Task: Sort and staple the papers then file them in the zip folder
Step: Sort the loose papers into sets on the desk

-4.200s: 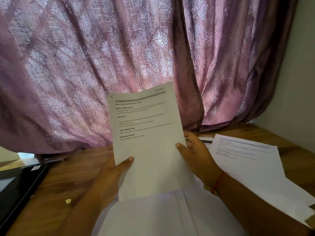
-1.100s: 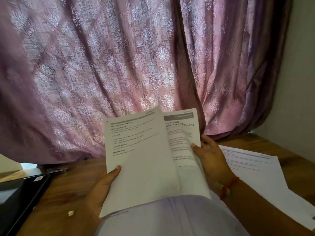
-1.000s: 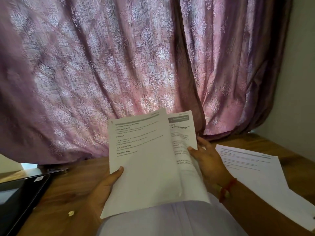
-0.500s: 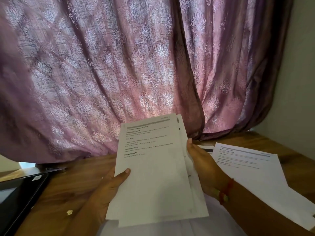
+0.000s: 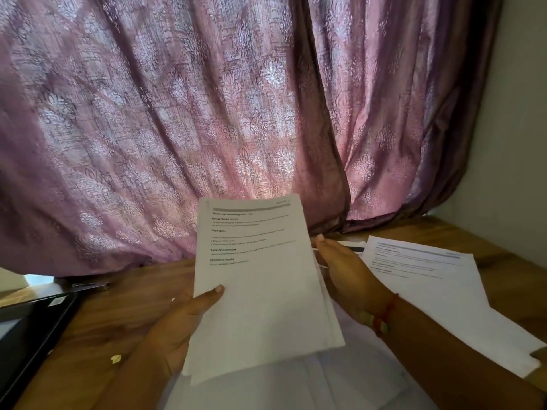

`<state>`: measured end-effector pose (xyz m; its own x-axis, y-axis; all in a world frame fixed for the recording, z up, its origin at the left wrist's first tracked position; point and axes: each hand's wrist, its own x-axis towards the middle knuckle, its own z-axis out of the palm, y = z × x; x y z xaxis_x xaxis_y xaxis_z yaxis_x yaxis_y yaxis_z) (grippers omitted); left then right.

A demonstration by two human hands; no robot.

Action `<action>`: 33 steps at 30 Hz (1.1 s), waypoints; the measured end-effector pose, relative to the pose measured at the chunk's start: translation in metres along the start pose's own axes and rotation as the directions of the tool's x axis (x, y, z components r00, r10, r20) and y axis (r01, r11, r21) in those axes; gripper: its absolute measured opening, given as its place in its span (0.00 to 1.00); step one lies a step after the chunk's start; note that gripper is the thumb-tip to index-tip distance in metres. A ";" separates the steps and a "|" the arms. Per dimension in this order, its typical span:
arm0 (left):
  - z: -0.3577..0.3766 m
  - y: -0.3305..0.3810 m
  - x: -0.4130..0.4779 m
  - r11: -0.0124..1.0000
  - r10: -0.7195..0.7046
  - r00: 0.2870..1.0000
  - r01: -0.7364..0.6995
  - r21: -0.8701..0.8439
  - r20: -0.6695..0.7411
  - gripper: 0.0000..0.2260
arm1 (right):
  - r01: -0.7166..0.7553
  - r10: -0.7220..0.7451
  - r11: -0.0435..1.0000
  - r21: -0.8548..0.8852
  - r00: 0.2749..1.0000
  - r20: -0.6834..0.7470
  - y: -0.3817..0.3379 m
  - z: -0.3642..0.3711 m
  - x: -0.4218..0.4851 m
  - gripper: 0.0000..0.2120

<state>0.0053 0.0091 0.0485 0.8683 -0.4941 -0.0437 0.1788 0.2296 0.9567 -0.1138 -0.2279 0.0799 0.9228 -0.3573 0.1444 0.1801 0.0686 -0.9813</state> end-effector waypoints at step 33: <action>-0.023 -0.008 0.013 0.988 -0.140 0.977 0.127 -0.088 -0.158 0.16 | -0.030 0.078 0.093 -0.995 0.997 -0.023 0.038 -0.014 0.013 0.24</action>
<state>0.0263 0.0199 0.0334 0.8968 -0.3827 -0.2221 0.3279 0.2378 0.9143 -0.1001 -0.2428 0.0426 0.9259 -0.3723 0.0644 -0.3503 -0.9097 -0.2231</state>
